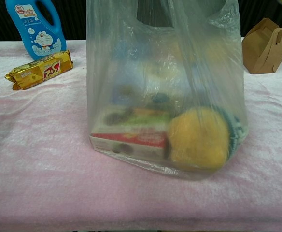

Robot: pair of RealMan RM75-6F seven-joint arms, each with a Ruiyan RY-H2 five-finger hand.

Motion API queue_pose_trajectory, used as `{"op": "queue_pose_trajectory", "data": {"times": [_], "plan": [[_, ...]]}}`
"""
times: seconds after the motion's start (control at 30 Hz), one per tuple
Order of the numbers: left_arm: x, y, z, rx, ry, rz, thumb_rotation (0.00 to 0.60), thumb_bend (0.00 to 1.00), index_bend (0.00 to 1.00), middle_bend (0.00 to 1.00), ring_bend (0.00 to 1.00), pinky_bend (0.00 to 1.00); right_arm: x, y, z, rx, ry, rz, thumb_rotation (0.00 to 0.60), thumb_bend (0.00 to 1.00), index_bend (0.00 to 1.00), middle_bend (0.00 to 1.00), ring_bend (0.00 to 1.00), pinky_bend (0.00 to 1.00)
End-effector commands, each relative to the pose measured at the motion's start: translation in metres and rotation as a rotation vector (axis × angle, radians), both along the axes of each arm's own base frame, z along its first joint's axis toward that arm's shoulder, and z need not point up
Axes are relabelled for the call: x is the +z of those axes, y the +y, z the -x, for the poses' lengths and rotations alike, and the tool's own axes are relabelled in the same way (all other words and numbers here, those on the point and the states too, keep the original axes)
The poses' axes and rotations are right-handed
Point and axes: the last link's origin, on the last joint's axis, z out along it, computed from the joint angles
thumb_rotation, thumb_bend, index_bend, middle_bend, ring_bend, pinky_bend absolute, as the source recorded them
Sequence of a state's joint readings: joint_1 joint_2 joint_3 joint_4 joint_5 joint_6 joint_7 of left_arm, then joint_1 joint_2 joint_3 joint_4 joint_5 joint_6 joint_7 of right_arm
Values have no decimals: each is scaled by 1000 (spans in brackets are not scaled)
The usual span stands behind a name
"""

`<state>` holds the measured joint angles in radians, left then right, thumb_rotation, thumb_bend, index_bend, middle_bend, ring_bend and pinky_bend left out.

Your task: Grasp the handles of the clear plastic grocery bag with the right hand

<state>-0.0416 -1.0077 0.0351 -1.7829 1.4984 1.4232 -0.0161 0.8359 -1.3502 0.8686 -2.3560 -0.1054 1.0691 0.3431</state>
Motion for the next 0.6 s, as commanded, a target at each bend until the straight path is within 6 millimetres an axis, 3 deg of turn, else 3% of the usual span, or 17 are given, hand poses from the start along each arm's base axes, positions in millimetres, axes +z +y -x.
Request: {"op": "queue_pose_trajectory", "data": {"times": [0.03, 0.27, 0.43, 0.6], "plan": [[0, 0, 0, 0, 0, 0, 600, 0, 0, 0, 0, 0, 3, 0, -2, -11, -46, -23, 600, 181, 352, 360, 406, 436], [0, 0, 0, 1, -1, 1, 600, 0, 0, 0, 0, 0, 8, -2, -4, -28, -65, -42, 600, 210, 542, 607, 646, 731], [0, 0, 0, 2, -2, 1, 600, 0, 0, 0, 0, 0, 15, -6, -11, -56, -61, -28, 600, 552, 730, 788, 819, 918], [0, 0, 0, 2, -3, 2, 600, 0, 0, 0, 0, 0, 18, -8, -12, -93, -44, -21, 600, 728, 810, 861, 888, 990]]}}
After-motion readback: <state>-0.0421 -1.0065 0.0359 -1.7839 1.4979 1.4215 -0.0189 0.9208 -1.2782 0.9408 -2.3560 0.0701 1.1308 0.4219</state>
